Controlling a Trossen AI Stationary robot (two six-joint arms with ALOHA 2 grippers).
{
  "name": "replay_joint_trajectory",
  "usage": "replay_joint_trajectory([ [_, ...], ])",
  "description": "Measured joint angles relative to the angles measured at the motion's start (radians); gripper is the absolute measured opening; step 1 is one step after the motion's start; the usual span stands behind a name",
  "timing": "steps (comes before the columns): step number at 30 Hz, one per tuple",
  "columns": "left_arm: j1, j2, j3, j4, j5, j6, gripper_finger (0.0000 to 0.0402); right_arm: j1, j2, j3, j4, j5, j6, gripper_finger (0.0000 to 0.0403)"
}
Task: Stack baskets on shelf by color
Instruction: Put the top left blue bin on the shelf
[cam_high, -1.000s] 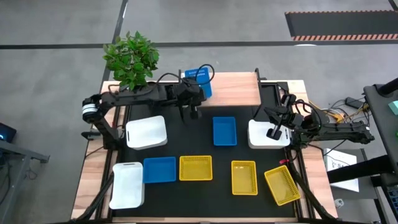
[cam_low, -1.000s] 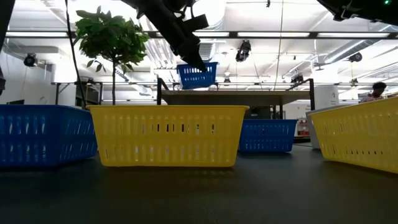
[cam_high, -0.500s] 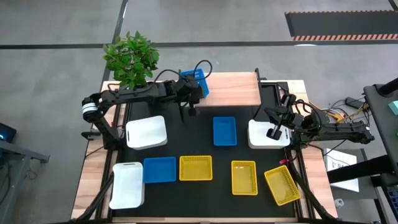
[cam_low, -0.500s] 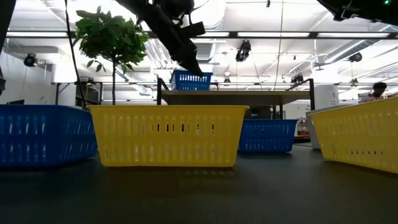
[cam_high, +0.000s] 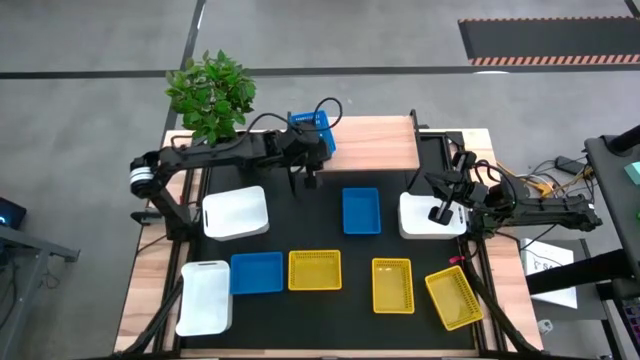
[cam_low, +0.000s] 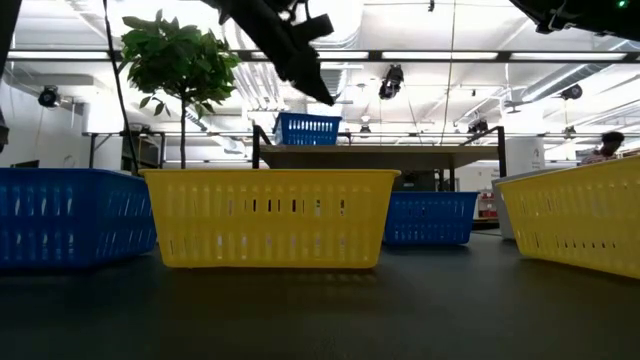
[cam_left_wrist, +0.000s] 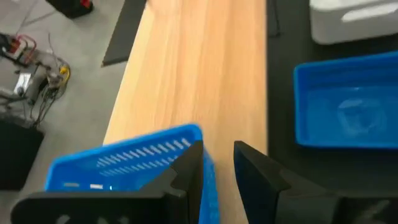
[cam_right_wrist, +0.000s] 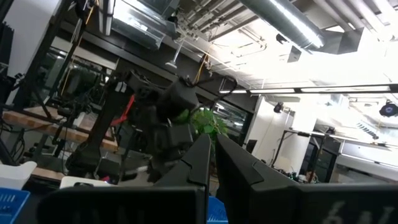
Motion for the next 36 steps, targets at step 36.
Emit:
replay_joint_trajectory([
  [36, 0.022, -0.015, 0.048, -0.289, -0.102, -0.144, 0.0, 0.0, -0.001, 0.0, 0.002, -0.003, 0.006, 0.0018],
])
